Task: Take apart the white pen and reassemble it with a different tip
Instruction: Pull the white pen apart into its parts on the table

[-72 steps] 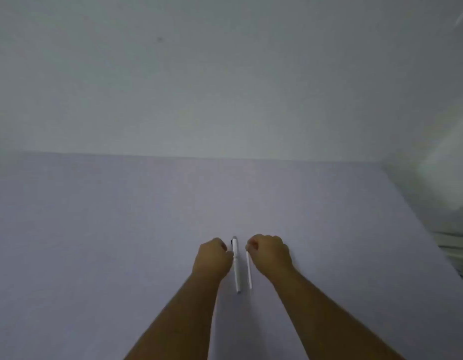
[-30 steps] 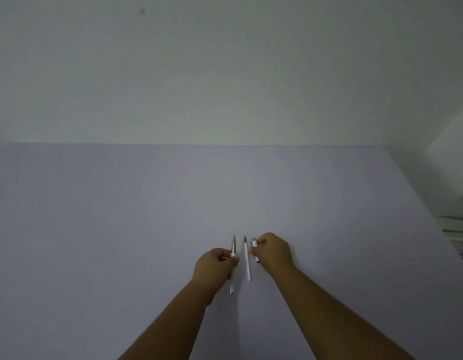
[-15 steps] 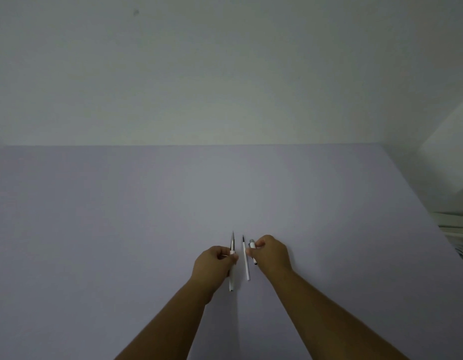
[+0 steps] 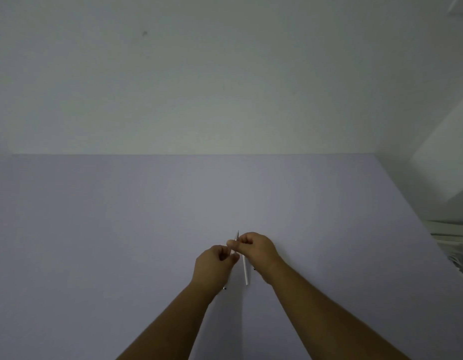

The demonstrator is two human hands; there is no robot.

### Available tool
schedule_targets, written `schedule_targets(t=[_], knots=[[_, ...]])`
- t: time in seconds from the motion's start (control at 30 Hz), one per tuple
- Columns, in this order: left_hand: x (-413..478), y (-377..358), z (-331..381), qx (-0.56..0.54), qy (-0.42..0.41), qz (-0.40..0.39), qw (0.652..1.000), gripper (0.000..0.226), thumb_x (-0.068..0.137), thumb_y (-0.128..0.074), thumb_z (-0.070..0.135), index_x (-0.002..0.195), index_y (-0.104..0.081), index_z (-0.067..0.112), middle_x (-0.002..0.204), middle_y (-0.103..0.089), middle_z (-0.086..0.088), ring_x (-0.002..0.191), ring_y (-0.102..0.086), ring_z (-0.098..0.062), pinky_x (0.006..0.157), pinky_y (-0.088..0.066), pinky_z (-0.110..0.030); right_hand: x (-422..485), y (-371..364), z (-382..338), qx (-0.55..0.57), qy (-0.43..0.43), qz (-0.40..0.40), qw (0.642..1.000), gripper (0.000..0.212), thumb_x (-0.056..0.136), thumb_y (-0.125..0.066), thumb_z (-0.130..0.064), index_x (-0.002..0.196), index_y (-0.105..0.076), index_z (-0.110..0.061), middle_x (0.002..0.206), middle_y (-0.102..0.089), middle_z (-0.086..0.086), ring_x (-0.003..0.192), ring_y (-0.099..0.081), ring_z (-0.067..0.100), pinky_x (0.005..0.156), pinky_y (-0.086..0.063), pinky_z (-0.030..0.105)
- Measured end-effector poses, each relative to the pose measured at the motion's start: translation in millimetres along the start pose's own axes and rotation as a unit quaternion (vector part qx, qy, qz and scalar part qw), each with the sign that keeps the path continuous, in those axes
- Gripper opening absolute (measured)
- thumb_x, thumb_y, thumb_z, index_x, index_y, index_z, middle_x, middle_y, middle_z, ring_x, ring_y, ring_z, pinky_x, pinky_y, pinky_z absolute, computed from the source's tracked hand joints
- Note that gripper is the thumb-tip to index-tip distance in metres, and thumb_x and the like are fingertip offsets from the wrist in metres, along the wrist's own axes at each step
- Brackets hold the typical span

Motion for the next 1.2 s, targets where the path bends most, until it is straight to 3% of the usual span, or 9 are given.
schedule_targets(t=[0.13,0.2,0.3,0.47,0.63,0.73,0.87,1.03,1.2], knots=[[-5.7,4.9,13.4,-0.015,-0.017,-0.024,0.999,0.012,0.092,-0.058,0.028,0.085,-0.061,0.019,0.081,-0.064,0.002,0.070,-0.056,-0.009,0.064,-0.049,-0.020,-1.6,2.4,-14.9,0.030,0.027,-0.019,0.999,0.027,0.081,-0.071,-0.025,0.060,-0.057,-0.016,0.063,-0.055,-0.003,0.063,-0.049,0.011,0.068,-0.042,0.027],[-8.0,4.7,15.5,-0.054,-0.011,-0.059,0.997,0.019,0.093,-0.057,0.026,0.079,-0.067,0.017,0.083,-0.070,-0.005,0.075,-0.062,-0.016,0.082,-0.055,-0.034,-2.9,3.6,-17.3,0.043,0.027,-0.048,0.998,0.016,0.082,-0.070,-0.025,0.068,-0.067,-0.018,0.068,-0.062,-0.003,0.070,-0.053,0.013,0.073,-0.044,0.029],[-13.3,4.9,19.2,-0.077,-0.012,-0.081,0.994,0.021,0.093,-0.059,0.026,0.077,-0.070,0.017,0.090,-0.073,-0.015,0.077,-0.064,-0.021,0.088,-0.056,-0.041,-6.2,4.5,-16.6,0.061,0.020,-0.085,0.994,0.008,0.084,-0.067,-0.026,0.082,-0.073,-0.022,0.086,-0.068,-0.002,0.084,-0.056,0.015,0.078,-0.045,0.029],[-17.9,5.6,21.6,-0.050,-0.021,-0.060,0.997,0.024,0.092,-0.058,0.027,0.074,-0.069,0.017,0.073,-0.068,-0.002,0.069,-0.060,-0.016,0.079,-0.054,-0.034,-9.7,9.0,-21.6,0.046,0.012,-0.058,0.997,0.011,0.082,-0.070,-0.026,0.073,-0.067,-0.020,0.076,-0.064,-0.003,0.074,-0.054,0.012,0.072,-0.045,0.028],[-21.6,13.6,26.3,-0.022,-0.030,-0.033,0.999,0.024,0.093,-0.057,0.027,0.072,-0.065,0.020,0.070,-0.064,0.004,0.066,-0.057,-0.012,0.063,-0.046,-0.021,-13.4,5.7,-29.1,0.084,0.021,-0.090,0.992,0.010,0.084,-0.066,-0.014,0.087,-0.070,-0.022,0.090,-0.069,0.001,0.084,-0.059,0.015,0.072,-0.045,0.024],[-24.0,17.3,30.1,-0.018,-0.037,-0.025,0.999,0.023,0.093,-0.056,0.027,0.074,-0.065,0.019,0.071,-0.063,0.004,0.067,-0.057,-0.011,0.062,-0.045,-0.019,-14.1,10.1,-28.5,0.038,0.014,-0.050,0.998,0.011,0.078,-0.073,-0.025,0.081,-0.067,-0.017,0.077,-0.064,-0.002,0.073,-0.054,0.013,0.072,-0.045,0.028],[-25.6,20.8,31.9,-0.010,-0.037,-0.021,0.999,0.021,0.093,-0.057,0.026,0.075,-0.065,0.018,0.074,-0.064,0.002,0.067,-0.056,-0.012,0.058,-0.043,-0.018,-14.8,7.3,-32.6,0.071,0.030,-0.070,0.995,0.009,0.084,-0.066,-0.013,0.083,-0.070,-0.021,0.088,-0.069,-0.002,0.083,-0.059,0.013,0.074,-0.046,0.026],[-28.5,24.3,37.7,0.004,-0.045,-0.017,0.999,0.019,0.093,-0.056,0.025,0.078,-0.066,0.016,0.073,-0.063,0.003,0.063,-0.054,-0.007,0.054,-0.039,-0.017,-17.9,11.3,-35.6,0.044,0.020,-0.039,0.998,0.011,0.079,-0.073,-0.028,0.080,-0.066,-0.019,0.083,-0.066,-0.002,0.078,-0.056,0.014,0.074,-0.046,0.029],[-31.1,26.1,38.5,0.001,-0.045,-0.010,0.999,0.018,0.092,-0.057,0.025,0.081,-0.067,0.015,0.074,-0.063,0.003,0.064,-0.055,-0.008,0.054,-0.039,-0.017,-22.3,9.2,-41.8,0.076,0.035,-0.071,0.994,0.013,0.085,-0.065,-0.013,0.083,-0.070,-0.024,0.093,-0.070,0.000,0.085,-0.058,0.014,0.072,-0.045,0.026]])
Point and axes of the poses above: each hand's wrist, its own x-axis towards the middle knuckle, its own y-axis out of the back of the hand, z = x × y, the point moved 9 cm from there along x, towards the middle knuckle
